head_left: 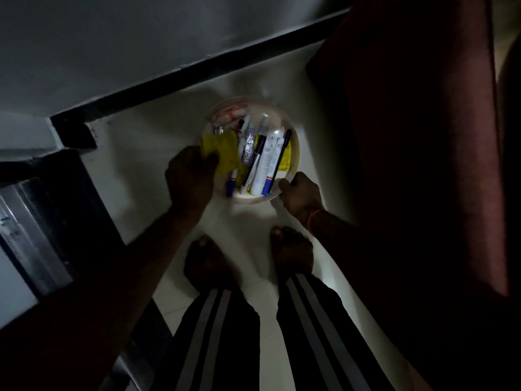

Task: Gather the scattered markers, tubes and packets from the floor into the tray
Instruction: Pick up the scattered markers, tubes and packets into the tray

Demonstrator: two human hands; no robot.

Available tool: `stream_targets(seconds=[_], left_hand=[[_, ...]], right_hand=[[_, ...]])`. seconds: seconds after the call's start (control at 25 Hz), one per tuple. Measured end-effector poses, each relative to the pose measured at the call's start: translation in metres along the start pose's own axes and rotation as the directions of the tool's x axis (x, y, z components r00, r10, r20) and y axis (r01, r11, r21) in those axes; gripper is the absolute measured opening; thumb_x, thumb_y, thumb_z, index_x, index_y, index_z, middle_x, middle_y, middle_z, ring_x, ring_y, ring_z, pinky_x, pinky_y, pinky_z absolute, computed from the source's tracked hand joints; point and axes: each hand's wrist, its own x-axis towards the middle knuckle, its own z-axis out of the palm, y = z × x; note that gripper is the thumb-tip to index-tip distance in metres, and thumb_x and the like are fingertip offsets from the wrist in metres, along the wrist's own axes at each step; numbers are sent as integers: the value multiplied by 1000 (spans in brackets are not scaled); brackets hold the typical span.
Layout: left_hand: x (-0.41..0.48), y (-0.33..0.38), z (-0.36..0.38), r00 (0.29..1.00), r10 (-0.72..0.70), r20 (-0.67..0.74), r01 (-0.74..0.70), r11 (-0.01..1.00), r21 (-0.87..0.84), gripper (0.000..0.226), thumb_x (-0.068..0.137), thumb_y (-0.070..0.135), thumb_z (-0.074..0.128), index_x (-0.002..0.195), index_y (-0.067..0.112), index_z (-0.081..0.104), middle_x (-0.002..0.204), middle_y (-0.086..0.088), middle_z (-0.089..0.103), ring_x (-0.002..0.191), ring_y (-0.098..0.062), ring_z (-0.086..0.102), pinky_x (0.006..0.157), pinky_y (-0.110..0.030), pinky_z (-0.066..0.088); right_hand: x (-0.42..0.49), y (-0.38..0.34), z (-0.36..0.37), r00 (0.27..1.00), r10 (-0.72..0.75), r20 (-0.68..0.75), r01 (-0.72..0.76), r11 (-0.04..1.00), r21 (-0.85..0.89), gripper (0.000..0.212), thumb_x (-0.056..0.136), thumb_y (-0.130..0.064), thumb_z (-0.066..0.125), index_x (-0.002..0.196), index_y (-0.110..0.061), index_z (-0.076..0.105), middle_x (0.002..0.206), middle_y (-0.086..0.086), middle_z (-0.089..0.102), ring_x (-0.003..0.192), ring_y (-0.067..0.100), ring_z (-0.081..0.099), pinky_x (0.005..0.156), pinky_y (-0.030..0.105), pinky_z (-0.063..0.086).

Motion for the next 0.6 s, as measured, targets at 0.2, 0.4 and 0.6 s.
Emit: stream_targets(seconds=[0.2,0.4,0.6], left_hand=[[-2,-4,15,999,-33,16,29,980,199,52,84,50,67,103,1,67,103,-22,68,99,-37,64,85,-42,46],[-19,-37,5,962,-272,-13,272,961,-44,58,95,34,70,134,-6,54,122,-30,64,113,-43,64,99,-37,47],[-65,-36,-43,889,-381,254,427,890,-160,56,101,27,65,152,15,46,143,-20,60,129,-40,61,101,-50,53]], right_hand=[[-4,-3,-1,960,-162,-228,154,987,-53,31,94,-33,62,116,-13,58,111,12,73,98,32,68,75,31,45],[1,-16,-8,979,-122,-163,136,988,78,31,86,-16,56,115,-18,67,111,12,76,101,36,70,87,48,60],[-28,-1,-30,969,-244,41,238,966,105,44,70,-29,58,112,-29,70,103,3,76,93,31,73,82,56,63]])
